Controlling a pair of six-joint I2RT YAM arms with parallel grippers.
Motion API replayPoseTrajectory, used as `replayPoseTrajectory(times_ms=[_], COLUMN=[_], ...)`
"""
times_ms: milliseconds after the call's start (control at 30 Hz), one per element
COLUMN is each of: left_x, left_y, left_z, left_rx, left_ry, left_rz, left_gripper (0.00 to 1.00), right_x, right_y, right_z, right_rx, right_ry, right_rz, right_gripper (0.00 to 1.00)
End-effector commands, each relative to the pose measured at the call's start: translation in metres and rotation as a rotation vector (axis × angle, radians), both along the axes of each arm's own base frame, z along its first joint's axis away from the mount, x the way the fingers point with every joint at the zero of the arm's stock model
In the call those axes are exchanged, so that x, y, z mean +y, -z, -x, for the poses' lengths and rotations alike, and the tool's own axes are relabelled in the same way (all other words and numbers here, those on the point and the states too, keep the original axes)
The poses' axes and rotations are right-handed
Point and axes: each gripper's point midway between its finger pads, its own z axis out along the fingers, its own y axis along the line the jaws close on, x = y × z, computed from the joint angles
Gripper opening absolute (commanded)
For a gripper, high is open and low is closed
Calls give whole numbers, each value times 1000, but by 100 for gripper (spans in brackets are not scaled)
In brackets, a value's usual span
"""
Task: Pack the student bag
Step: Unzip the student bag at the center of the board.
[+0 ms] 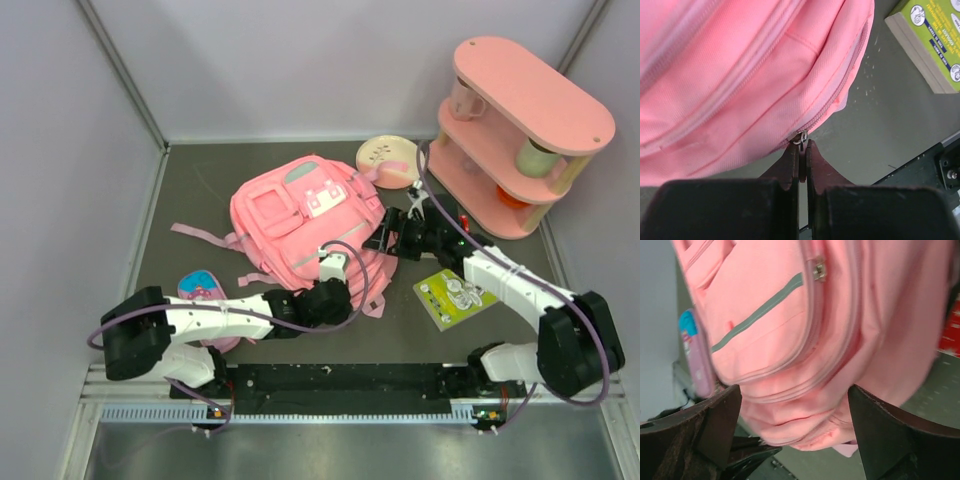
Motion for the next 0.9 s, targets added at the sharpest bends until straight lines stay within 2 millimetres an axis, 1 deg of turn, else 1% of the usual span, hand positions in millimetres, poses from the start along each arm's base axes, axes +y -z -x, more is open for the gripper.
replayPoseTrajectory(times_ms=[0, 33, 67, 100, 133, 200, 233, 267, 300, 333, 400, 433, 467, 500, 567, 633, 667, 800, 867], left_x=[-32, -30, -29, -27, -25, -23, -21, -18, -22, -20, -17, -17, -16, -15, -14, -14, -14, -14, -11], left_y=[-35, -33, -33, -34, -33, -35, -34, -31, -39, -37, -37, -37, -38, -38, -38, -39, -39, -38, -40], left_z=[-10, -11, -11, -11, -11, -12, -11, -10, -12, -11, -12, -11, -11, -12, -11, -11, -11, -11, -16], left_rx=[-44, -49, -52, -54, -56, -63, -63, -63, -78, -78, -84, -83, -88, -90, -91, -94, -95, -98, -116], left_ry=[8, 2, -3, -6, -7, -13, -12, -8, -10, -8, -15, -12, -14, -15, -16, -13, -13, -14, -32], left_rz=[128, 121, 116, 119, 116, 127, 125, 117, 149, 143, 142, 143, 145, 147, 148, 153, 156, 152, 133], left_gripper=[0, 0, 0, 0, 0, 0, 0, 0, 0, 0, 0, 0, 0, 0, 0, 0, 0, 0, 0], right_x=[-51, -59, -68, -71, -73, -61, -56, -46, -41, -30, -16, -4, 1, 8, 21, 28, 31, 37, 38], right_y=[-5, -9, -13, -18, -23, -31, -27, -27, -27, -28, -26, -29, -24, -28, -28, -21, -23, -15, -13], right_z=[-10, -5, -6, -3, 5, 14, 22, 30, 34, 41, 48, 56, 58, 59, 66, 70, 70, 74, 76], right_rx=[-99, -122, -146, -156, -165, -170, -137, -110, -95, -73, -43, -32, -11, -21, -3, 35, 30, 67, 84], right_ry=[248, 281, 330, 352, 371, 330, 320, 270, 251, 209, 165, 128, 119, 100, 68, 58, 51, 45, 45], right_rz=[136, 139, 148, 135, 92, -2, -49, -94, -120, -163, -191, -206, -200, -218, -243, -259, -273, -278, -280], right_gripper=[87, 88, 88, 88, 88, 85, 84, 80, 79, 78, 74, 73, 72, 72, 71, 70, 68, 65, 64])
